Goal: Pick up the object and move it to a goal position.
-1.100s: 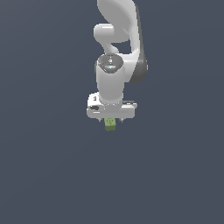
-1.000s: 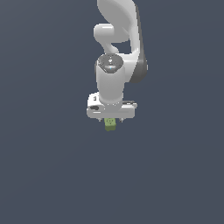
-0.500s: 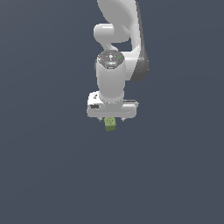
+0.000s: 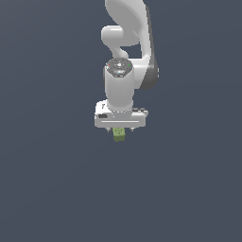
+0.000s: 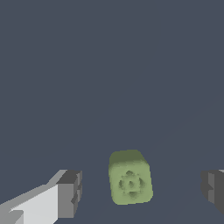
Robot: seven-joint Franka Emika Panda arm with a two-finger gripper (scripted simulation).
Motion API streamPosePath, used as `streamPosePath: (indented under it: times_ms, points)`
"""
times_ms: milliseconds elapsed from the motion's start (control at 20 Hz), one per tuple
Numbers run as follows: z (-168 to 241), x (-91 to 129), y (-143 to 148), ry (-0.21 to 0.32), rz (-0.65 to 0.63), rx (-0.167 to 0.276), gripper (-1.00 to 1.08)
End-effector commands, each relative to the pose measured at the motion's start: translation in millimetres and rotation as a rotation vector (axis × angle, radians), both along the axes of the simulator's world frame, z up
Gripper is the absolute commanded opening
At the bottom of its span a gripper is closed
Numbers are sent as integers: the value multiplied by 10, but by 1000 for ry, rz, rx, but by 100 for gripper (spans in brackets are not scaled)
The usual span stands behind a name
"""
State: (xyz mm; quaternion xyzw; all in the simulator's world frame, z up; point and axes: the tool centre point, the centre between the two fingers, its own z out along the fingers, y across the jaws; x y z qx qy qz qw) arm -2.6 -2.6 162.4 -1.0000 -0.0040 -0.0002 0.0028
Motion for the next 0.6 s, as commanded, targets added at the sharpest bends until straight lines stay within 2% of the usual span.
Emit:
streamPosePath:
  times_ms: [0,550]
  points:
    - [-95,-63,-13,1,14,-1,100]
    - [-612,-491,-75,0,105,-5,100]
